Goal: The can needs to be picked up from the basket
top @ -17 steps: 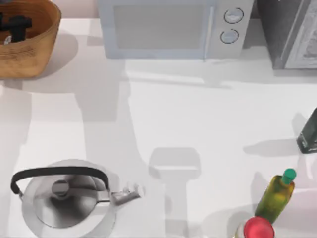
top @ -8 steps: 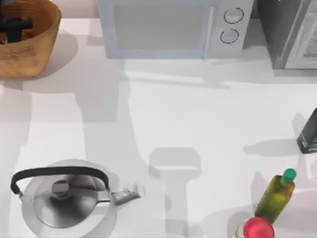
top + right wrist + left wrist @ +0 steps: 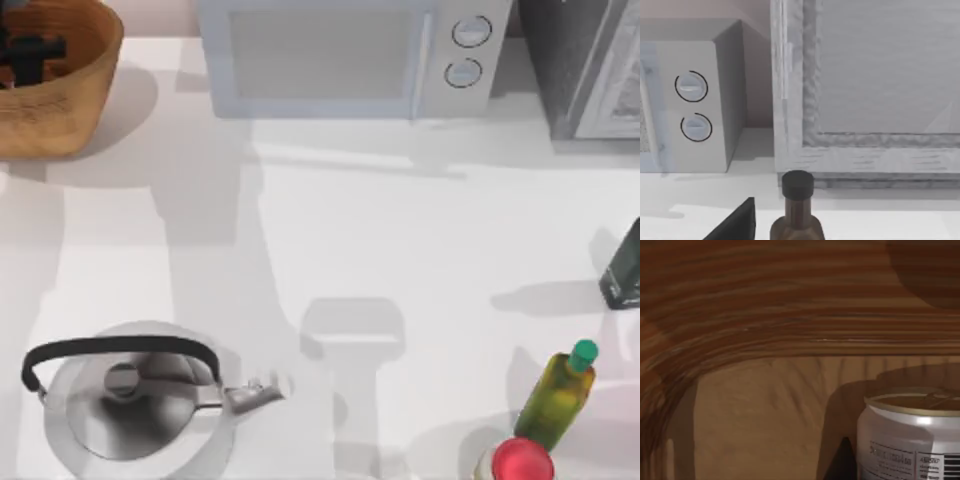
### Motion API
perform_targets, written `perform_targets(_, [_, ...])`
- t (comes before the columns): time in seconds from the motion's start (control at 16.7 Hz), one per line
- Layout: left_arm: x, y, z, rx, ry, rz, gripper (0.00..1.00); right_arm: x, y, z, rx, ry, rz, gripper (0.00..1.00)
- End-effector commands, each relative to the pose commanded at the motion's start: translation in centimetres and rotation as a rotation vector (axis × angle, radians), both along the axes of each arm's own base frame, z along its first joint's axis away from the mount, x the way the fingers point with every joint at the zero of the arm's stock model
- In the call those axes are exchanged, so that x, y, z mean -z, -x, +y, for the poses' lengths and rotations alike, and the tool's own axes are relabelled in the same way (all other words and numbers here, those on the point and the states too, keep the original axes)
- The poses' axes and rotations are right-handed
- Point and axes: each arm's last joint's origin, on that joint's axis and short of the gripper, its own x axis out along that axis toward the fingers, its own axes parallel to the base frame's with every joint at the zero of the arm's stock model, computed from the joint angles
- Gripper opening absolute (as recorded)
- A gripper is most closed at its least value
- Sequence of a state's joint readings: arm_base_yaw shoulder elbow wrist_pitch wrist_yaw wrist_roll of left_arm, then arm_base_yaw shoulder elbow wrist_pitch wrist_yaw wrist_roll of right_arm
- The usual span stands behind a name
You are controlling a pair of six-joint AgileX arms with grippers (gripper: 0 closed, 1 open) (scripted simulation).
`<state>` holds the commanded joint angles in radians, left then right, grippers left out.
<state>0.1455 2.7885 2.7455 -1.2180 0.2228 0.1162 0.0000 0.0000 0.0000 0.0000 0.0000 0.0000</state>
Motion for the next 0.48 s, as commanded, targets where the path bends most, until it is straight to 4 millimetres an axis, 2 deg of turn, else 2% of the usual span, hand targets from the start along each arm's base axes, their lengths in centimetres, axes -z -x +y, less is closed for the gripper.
perform_targets(0.12, [-0.5,0.3,0.0,-0.004,-0.001,0.004,0.00,0.0,0.0,0.0,0.000,0.000,0.000,1.00])
perform_targets(0.24, [-2.1,0.9,0.0,-0.008,-0.008,-0.015,0.00,0.0,0.0,0.0,0.000,0.000,0.000,1.00])
perform_targets(0.36, [-4.9,1.9,-0.2,-0.012,-0.023,-0.065,0.00,0.0,0.0,0.0,0.000,0.000,0.000,1.00])
perform_targets(0.48, [-8.6,3.6,-0.6,-0.016,-0.043,-0.140,0.00,0.0,0.0,0.0,0.000,0.000,0.000,1.00])
